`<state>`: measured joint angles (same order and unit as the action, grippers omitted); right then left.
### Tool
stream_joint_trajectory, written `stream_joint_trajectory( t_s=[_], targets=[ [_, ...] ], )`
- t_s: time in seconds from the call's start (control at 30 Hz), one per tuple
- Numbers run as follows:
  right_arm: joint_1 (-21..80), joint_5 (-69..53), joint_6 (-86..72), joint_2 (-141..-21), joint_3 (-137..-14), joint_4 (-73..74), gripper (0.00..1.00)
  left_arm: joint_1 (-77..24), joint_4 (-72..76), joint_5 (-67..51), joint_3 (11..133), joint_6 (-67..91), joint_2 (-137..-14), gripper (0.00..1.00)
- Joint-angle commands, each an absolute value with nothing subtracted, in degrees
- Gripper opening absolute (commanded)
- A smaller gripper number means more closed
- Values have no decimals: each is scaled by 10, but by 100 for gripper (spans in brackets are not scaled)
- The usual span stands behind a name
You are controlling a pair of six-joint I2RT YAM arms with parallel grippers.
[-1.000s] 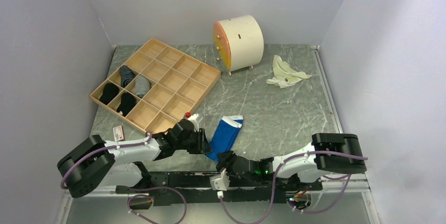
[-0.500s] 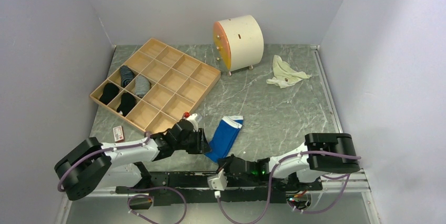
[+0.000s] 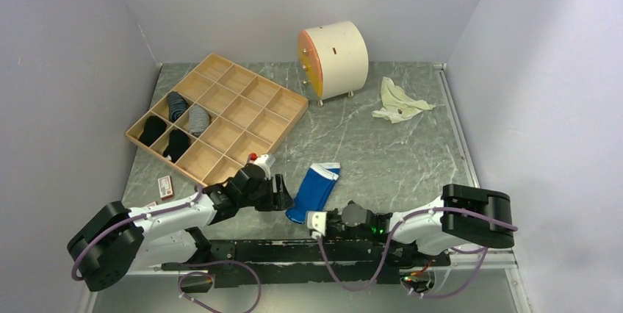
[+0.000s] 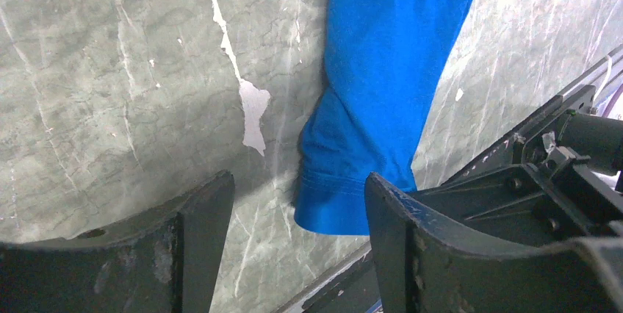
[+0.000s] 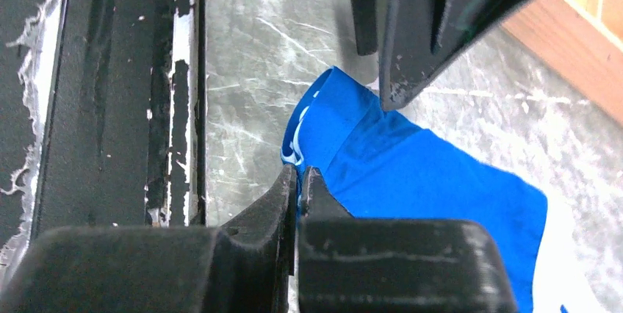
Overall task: Roll the underwear
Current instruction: Roll the underwear to the center of the board.
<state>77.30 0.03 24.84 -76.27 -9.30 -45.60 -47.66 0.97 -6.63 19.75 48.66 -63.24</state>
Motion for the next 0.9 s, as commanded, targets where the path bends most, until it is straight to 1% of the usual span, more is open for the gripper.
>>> stream_joint_trajectory(
  t_s=[0.0,0.2,0.43,0.63,0.73,0.77,0.87],
  targets=[
    [747,-38,93,-760,-63,-590,0,-473,41,-81,208,485,-625,73],
    [719,-7,-54,-770,-41,-663,0,-473,87,-92,189,511,-603,78],
    [688,17,-198,-811,-7,-750,0,-472,83,-82,187,519,-575,81],
    [667,57,-334,-844,-2,-770,0,-472,66,-64,190,511,-542,85],
    [654,84,-417,-854,23,-775,0,-473,57,-62,189,503,-533,86],
    [649,98,-460,-854,23,-758,0,-472,53,-62,188,499,-531,86],
    [638,118,-528,-852,20,-708,0,-473,50,-62,181,491,-525,86]
  ],
)
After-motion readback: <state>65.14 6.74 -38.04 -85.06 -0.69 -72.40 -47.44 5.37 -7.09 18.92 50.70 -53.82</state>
